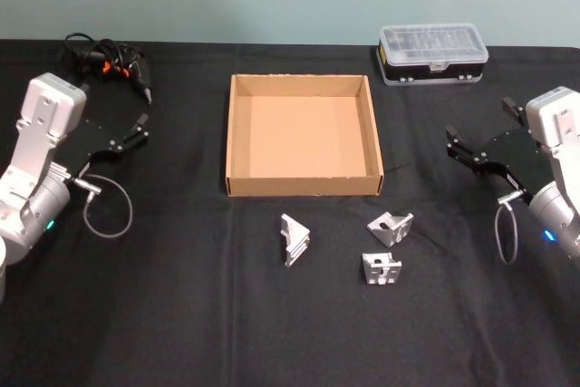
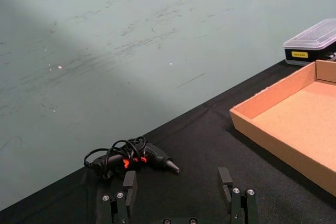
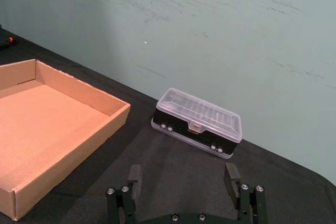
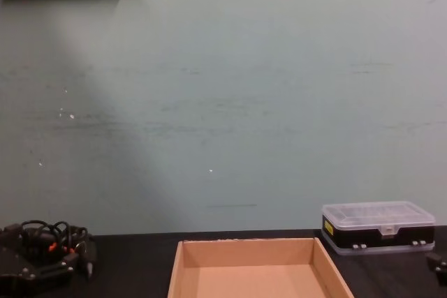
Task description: Use one hand to pick up the angle iron from the table and place it into the box.
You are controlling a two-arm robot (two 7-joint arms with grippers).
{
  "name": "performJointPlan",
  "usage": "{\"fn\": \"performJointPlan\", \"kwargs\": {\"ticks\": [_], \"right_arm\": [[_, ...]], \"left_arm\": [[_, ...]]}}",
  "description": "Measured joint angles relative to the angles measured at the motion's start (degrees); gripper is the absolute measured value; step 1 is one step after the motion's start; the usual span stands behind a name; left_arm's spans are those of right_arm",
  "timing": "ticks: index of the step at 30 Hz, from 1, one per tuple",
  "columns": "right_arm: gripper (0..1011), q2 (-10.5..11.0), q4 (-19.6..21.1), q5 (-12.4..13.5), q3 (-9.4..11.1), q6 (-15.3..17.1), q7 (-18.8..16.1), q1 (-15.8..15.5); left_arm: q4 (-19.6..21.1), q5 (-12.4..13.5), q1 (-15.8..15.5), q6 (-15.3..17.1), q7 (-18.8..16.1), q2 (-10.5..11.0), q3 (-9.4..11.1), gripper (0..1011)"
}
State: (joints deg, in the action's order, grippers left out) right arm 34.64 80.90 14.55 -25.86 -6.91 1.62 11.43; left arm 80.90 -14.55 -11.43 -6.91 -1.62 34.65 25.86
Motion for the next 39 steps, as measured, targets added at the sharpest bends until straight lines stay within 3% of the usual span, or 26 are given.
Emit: {"fn": "performJointPlan", "kwargs": {"ticks": [13, 22, 26, 28, 29, 32, 39], "right_arm": [[1003, -0.18, -0.01, -0.02, 0.25, -0.16, -0.07, -0.02], [1003, -0.79, 2.55, 1.78, 2.81, -0.06, -2.21, -1.32], [1003, 0.28, 6.12, 4.06, 4.19, 1.46, -4.16, -3.56], [1003, 1.8, 10.04, 7.2, 5.65, 3.64, -6.78, -6.28], [1003, 1.8, 10.04, 7.2, 5.65, 3.64, -6.78, -6.28], [1003, 3.71, 14.43, 12.09, 7.77, 7.06, -10.49, -9.56], [1003, 6.74, 19.33, 18.66, 10.57, 11.41, -17.36, -13.68]], "left_arm": [[0.0, 0.0, 0.0, 0.0, 0.0, 0.0, 0.0, 1000], [0.0, 0.0, 0.0, 0.0, 0.0, 0.0, 0.0, 1000], [0.0, 0.0, 0.0, 0.0, 0.0, 0.0, 0.0, 1000], [0.0, 0.0, 0.0, 0.0, 0.0, 0.0, -0.01, 1000], [0.0, 0.0, 0.0, 0.0, 0.0, 0.0, 0.0, 1000], [0.0, 0.0, 0.0, 0.0, 0.0, 0.0, 0.0, 1000], [0.0, 0.0, 0.0, 0.0, 0.0, 0.0, -0.01, 1000]]}}
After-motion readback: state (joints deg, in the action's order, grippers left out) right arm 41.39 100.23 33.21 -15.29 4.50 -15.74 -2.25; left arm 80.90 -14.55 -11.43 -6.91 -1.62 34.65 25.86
